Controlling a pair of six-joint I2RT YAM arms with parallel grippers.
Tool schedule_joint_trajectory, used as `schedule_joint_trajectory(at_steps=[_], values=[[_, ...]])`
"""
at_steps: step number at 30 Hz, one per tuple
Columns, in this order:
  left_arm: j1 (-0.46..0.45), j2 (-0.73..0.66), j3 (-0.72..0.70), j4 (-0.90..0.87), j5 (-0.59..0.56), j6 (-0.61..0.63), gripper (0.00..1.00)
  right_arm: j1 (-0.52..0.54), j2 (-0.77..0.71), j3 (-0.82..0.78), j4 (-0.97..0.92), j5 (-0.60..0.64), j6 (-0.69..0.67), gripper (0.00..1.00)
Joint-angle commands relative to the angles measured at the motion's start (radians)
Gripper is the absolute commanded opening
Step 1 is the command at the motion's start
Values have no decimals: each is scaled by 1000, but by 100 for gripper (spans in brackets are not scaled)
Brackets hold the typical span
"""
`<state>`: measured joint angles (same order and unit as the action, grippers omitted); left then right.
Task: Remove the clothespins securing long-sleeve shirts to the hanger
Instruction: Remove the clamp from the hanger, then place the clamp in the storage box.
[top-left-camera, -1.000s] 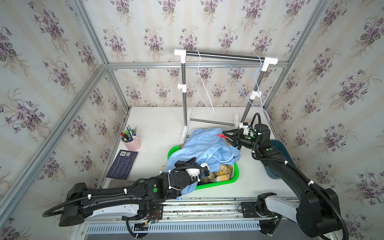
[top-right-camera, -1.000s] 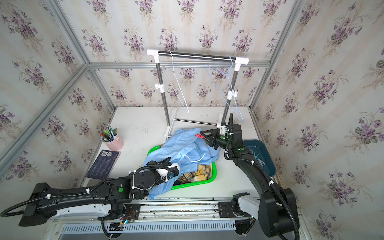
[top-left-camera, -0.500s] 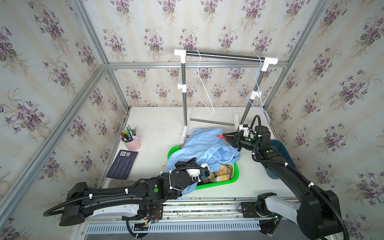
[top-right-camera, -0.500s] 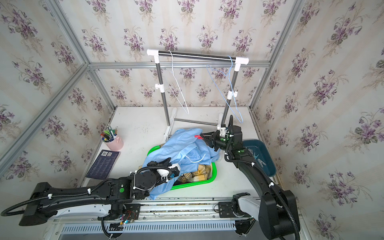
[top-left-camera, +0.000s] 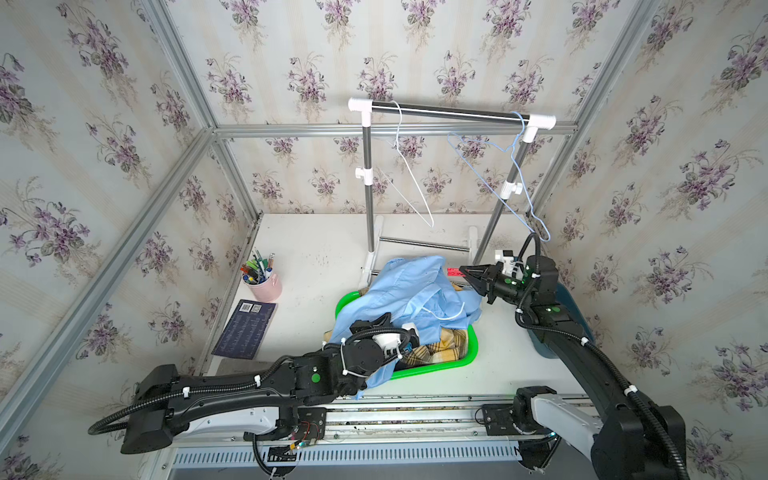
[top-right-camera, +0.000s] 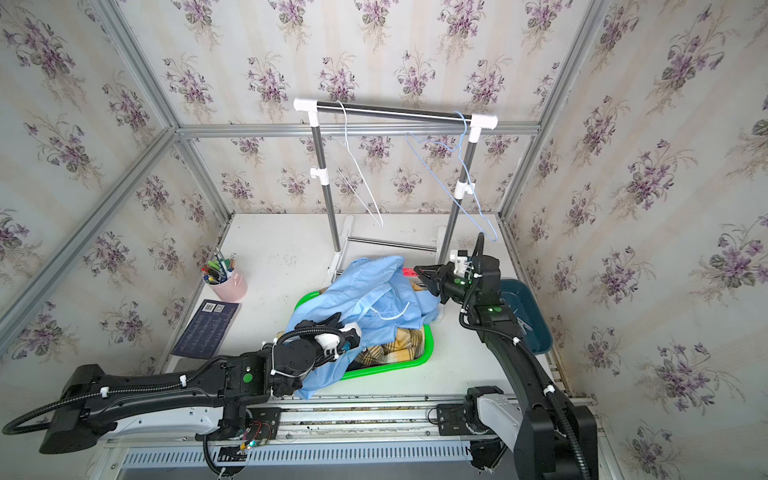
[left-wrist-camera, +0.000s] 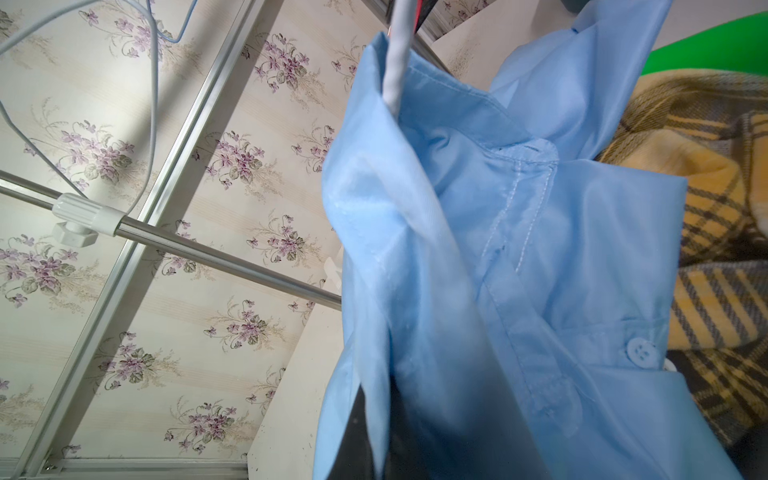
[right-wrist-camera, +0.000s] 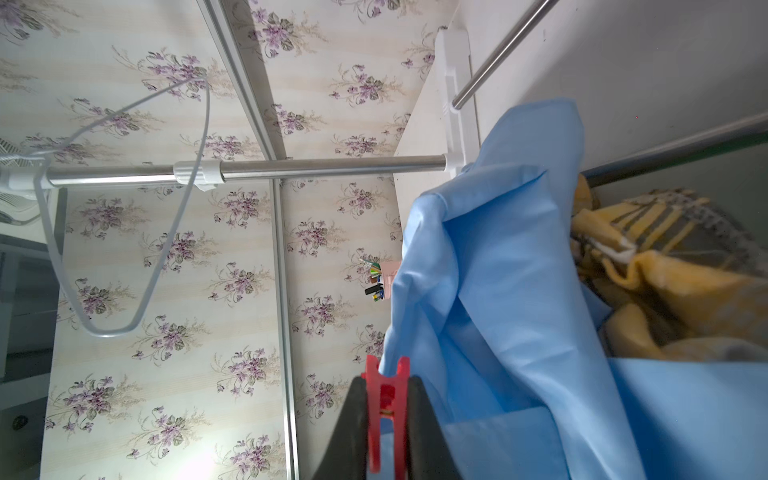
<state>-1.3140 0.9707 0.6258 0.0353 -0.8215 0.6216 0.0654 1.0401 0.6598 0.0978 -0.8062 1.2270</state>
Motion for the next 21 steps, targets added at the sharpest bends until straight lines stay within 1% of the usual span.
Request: schedule_joint_trajectory(at_steps=[1,3,4,5,6,8,9,11,15,18,21], values=[[10,-5,15,-1,-9,-33,0,-87,-29,13,-82,-38,-62,1],[19,-8,22,-23,3,-50,0,-204,-49,15,-141,-59,-125,1],[19,-11,26,-33,10,-56,0,-262,-48,26,-191,-57,-173,1],[21,-13,30,-42,20,-65,0,-324,-40,47,-263,-35,-251,0],[22,-19,33,-47,28,-73,0,-373,-29,67,-338,8,-331,0],[28,-28,42,-58,50,-89,0,-450,-22,76,-387,84,-415,0],[31,-31,46,-65,58,-96,0,-481,-23,78,-403,149,-457,0],[38,-41,53,-79,82,-111,0,-532,-16,76,-435,281,-527,0],[43,-68,57,-105,134,-146,0,-617,1,36,-434,472,-613,0],[46,-81,58,-112,156,-168,0,-628,-2,17,-425,625,-651,0],[50,-85,62,-115,172,-178,0,-631,-14,-5,-409,681,-619,0]])
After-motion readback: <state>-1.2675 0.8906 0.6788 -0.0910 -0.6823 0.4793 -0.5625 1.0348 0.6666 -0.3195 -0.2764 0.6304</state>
